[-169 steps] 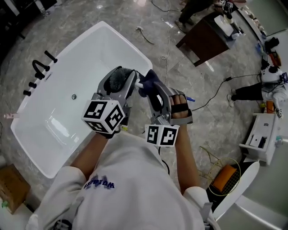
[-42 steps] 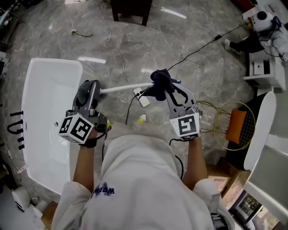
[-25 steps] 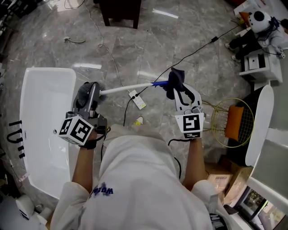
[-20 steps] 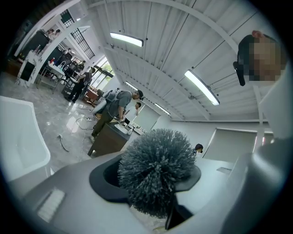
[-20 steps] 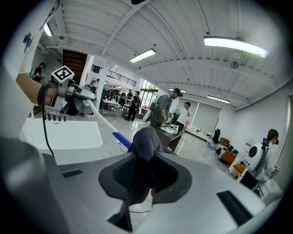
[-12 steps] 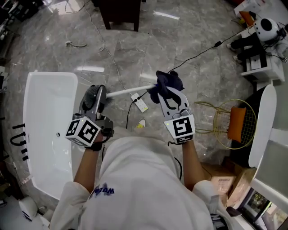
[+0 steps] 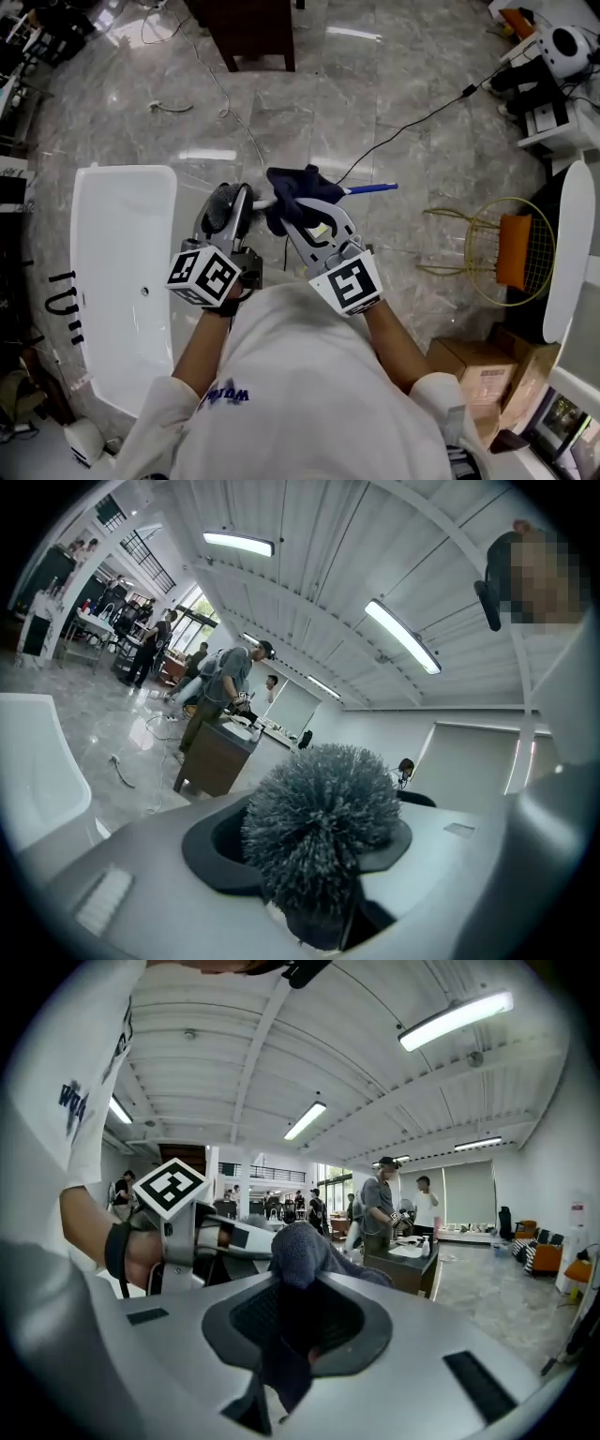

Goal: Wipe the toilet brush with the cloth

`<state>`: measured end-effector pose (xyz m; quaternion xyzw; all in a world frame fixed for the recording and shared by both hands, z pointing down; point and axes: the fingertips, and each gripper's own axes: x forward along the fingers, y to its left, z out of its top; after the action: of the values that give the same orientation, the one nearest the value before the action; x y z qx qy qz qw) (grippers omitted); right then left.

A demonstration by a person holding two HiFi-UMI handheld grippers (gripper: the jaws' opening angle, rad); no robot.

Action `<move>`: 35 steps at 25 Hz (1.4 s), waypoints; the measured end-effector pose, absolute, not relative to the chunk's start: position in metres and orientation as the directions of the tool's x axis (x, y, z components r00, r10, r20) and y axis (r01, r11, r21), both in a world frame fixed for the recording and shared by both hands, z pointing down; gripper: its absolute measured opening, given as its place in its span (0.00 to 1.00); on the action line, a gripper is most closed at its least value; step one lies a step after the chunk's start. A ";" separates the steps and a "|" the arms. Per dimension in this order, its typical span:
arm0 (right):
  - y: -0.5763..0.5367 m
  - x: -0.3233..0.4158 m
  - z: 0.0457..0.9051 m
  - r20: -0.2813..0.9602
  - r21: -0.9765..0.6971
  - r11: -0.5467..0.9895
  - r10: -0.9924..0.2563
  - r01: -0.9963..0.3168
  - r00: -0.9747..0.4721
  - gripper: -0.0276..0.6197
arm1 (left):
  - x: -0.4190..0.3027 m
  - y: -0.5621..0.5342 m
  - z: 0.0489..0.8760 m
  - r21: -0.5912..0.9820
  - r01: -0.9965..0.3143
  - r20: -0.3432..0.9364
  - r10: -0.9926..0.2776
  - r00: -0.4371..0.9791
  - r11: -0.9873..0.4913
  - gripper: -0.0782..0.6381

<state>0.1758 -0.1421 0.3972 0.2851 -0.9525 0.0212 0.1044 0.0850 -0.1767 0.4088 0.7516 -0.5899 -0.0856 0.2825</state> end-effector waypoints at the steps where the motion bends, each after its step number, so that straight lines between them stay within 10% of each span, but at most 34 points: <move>1: -0.140 0.173 0.393 0.198 0.006 0.842 -0.529 -0.539 -0.825 0.15 | 0.086 -0.177 0.409 0.530 -0.835 0.204 -0.935 0.292 -0.146 0.40; 35: -0.174 0.282 0.444 0.341 0.091 0.676 -0.711 -0.731 -0.615 0.15 | 0.046 -0.172 0.404 0.513 -0.852 0.195 -0.954 0.229 -0.100 0.40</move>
<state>0.2824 -0.1744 0.4440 0.4012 -0.8982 0.0286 0.1773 0.0464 -0.1715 0.4037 0.7358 -0.6136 -0.0934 0.2709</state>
